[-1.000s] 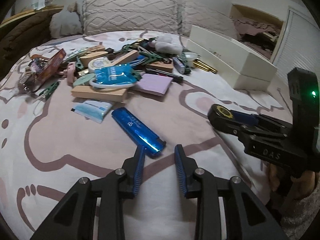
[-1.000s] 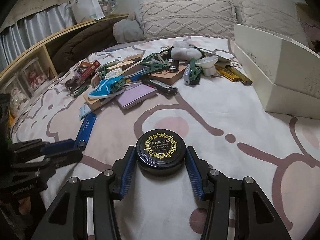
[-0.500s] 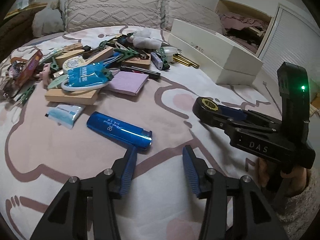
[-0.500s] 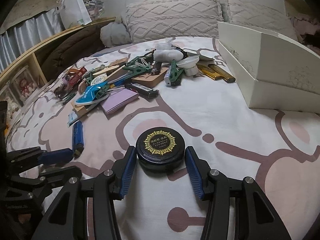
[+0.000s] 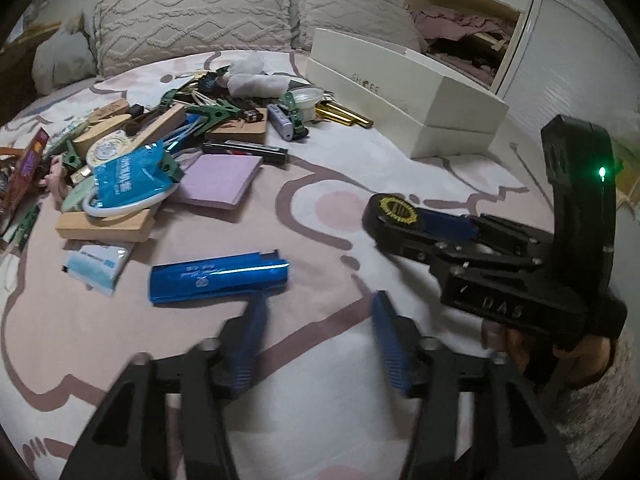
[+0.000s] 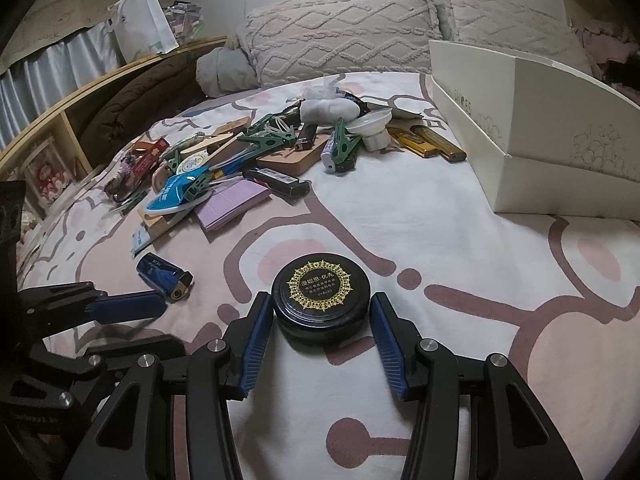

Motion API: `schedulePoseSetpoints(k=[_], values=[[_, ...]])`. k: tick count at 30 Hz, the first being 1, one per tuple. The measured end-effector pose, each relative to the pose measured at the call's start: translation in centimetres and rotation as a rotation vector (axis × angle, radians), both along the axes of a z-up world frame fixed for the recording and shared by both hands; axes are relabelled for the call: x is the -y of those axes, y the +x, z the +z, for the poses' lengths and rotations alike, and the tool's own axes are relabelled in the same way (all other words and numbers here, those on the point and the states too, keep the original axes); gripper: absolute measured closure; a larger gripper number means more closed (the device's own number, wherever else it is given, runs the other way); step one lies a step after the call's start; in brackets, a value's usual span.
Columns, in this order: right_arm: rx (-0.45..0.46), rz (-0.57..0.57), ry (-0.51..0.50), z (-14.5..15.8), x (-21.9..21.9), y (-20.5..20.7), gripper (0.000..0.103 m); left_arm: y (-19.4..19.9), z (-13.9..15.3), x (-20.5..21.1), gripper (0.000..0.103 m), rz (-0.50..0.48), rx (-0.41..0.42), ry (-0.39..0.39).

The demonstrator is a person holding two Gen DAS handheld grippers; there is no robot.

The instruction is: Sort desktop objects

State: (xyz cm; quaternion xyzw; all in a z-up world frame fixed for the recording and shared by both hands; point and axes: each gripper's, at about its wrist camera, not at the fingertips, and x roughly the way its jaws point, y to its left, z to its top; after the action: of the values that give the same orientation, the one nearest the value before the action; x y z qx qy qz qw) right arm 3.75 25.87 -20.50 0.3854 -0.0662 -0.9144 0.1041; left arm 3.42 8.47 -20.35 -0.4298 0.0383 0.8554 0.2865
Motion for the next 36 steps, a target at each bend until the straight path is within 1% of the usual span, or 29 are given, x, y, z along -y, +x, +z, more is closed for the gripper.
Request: schedulePoseSetpoints(k=[1,4,5,6,7,14,17,18,24,26,31,36], values=[[0.000,0.000,-0.001,0.0,0.0,0.0,0.052,0.1,0.1,0.2,0.034,0.011,-0.016,-0.017],[0.000,0.000,0.003,-0.1,0.0,0.0,0.052,0.1,0.4,0.7,0.032,0.029,-0.045,-0.046],[-0.001,0.000,0.004,-0.1,0.0,-0.1,0.052,-0.1,0.4,0.9,0.028,0.043,-0.048,-0.056],[-0.001,0.000,0.005,-0.1,0.0,-0.1,0.052,-0.3,0.4,1.1,0.025,0.055,-0.049,-0.062],[-0.001,0.000,0.006,-0.1,0.0,-0.1,0.052,-0.6,0.4,1.3,0.024,0.072,-0.048,-0.069],[-0.002,-0.001,0.007,-0.2,0.1,-0.1,0.052,-2.7,-0.3,2.8,0.022,0.168,-0.003,-0.101],[-0.001,-0.001,0.009,-0.2,0.1,-0.2,0.052,-3.1,-0.2,2.8,0.013,0.179,-0.019,-0.114],[-0.001,-0.001,0.008,-0.3,0.1,-0.2,0.052,-3.2,-0.2,2.8,0.012,0.180,-0.021,-0.113],[0.000,-0.002,0.005,-0.3,0.1,-0.3,0.052,-3.9,-0.3,2.4,0.010,0.176,-0.007,-0.109],[0.001,-0.002,0.008,-0.3,0.2,-0.4,0.052,-3.9,-0.4,2.3,0.008,0.176,-0.005,-0.108],[0.000,-0.003,0.009,-0.3,0.2,-0.3,0.052,-3.7,-0.8,1.6,0.007,0.170,-0.004,-0.118],[0.003,-0.008,0.001,-0.5,0.1,-0.5,0.052,-3.7,-1.1,1.4,0.006,0.202,-0.005,-0.107]])
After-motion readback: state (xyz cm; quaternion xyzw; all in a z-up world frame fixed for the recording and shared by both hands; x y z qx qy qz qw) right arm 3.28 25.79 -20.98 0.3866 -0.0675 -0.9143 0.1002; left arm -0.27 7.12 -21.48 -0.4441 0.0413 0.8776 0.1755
